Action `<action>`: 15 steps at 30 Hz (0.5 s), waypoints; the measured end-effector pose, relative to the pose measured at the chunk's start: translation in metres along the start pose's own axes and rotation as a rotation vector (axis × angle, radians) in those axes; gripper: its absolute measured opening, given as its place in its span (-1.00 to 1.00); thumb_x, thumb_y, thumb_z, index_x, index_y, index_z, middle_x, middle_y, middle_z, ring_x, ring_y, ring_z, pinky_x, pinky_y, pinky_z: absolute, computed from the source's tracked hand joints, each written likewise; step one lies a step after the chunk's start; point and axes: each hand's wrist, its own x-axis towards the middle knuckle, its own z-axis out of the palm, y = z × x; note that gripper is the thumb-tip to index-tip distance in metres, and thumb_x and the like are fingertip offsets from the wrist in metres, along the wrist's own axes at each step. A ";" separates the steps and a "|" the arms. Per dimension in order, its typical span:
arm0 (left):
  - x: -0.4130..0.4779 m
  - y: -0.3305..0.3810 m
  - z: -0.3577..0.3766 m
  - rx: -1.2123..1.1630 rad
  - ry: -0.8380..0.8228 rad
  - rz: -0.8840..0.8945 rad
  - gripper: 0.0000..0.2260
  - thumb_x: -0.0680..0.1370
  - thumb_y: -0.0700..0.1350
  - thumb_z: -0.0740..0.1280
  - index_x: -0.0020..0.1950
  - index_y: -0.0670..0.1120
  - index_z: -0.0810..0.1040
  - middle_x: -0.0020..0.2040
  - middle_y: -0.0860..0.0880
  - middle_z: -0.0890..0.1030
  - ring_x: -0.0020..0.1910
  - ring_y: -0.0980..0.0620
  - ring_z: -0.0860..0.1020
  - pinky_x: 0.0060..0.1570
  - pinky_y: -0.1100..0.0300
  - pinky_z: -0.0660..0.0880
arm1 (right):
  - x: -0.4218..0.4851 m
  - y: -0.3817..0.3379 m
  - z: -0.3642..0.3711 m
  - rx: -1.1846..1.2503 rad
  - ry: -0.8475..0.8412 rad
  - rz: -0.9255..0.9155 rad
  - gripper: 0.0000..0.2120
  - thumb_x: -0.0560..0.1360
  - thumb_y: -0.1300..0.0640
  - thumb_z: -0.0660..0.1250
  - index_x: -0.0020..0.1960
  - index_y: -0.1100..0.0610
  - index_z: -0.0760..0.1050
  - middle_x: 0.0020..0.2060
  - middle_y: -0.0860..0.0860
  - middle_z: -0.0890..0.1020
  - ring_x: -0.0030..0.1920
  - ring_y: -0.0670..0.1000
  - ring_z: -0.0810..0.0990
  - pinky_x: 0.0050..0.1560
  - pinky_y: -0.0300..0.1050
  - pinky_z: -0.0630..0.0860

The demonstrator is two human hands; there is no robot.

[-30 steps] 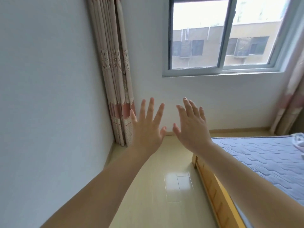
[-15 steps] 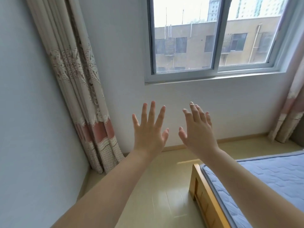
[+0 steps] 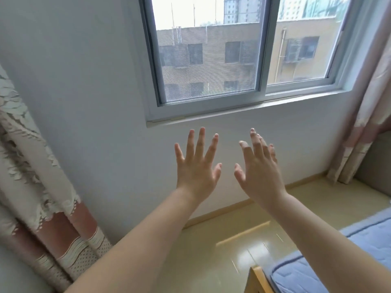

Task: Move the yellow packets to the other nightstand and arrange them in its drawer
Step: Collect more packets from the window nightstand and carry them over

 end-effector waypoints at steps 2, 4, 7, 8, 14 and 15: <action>0.056 -0.005 0.024 -0.042 -0.011 0.046 -0.34 0.61 0.20 0.03 0.52 0.11 -0.35 0.53 -0.02 -0.39 0.50 -0.10 -0.39 0.35 -0.21 -0.39 | 0.042 0.020 0.025 -0.015 0.006 0.039 -0.40 0.40 0.07 0.43 0.36 0.22 0.34 0.44 0.25 0.26 0.42 0.28 0.29 0.36 0.27 0.22; 0.107 -0.002 0.047 -0.077 -0.042 0.085 -0.34 0.61 0.19 0.04 0.53 0.12 -0.34 0.53 -0.01 -0.39 0.50 -0.09 -0.40 0.35 -0.20 -0.40 | 0.077 0.045 0.046 -0.023 0.010 0.081 -0.41 0.40 0.10 0.41 0.36 0.24 0.35 0.44 0.25 0.24 0.43 0.27 0.27 0.37 0.28 0.19; 0.172 0.014 0.084 -0.134 -0.062 0.160 -0.35 0.62 0.17 0.05 0.54 0.11 -0.30 0.54 -0.01 -0.37 0.50 -0.08 -0.39 0.37 -0.20 -0.38 | 0.113 0.093 0.076 -0.053 0.000 0.168 -0.42 0.44 0.11 0.37 0.39 0.24 0.32 0.47 0.23 0.20 0.46 0.25 0.21 0.40 0.26 0.10; 0.193 0.022 0.097 -0.159 -0.071 0.188 -0.36 0.62 0.16 0.06 0.55 0.11 -0.28 0.54 -0.01 -0.36 0.50 -0.08 -0.39 0.37 -0.20 -0.38 | 0.122 0.111 0.086 -0.072 -0.007 0.195 -0.42 0.45 0.10 0.36 0.41 0.23 0.30 0.48 0.22 0.18 0.47 0.24 0.18 0.42 0.24 0.07; 0.308 0.081 0.184 -0.212 -0.104 0.320 -0.36 0.62 0.17 0.04 0.55 0.11 -0.27 0.55 -0.01 -0.33 0.50 -0.07 -0.38 0.39 -0.21 -0.34 | 0.179 0.226 0.144 -0.210 -0.017 0.317 -0.43 0.49 0.08 0.32 0.44 0.21 0.27 0.51 0.20 0.12 0.50 0.20 0.11 0.44 0.25 0.05; 0.331 0.093 0.199 -0.226 -0.099 0.339 -0.37 0.61 0.17 0.05 0.55 0.11 -0.26 0.56 -0.01 -0.32 0.51 -0.07 -0.37 0.40 -0.21 -0.33 | 0.190 0.248 0.153 -0.233 -0.002 0.336 -0.43 0.47 0.08 0.35 0.42 0.22 0.30 0.49 0.21 0.16 0.49 0.22 0.15 0.42 0.28 0.10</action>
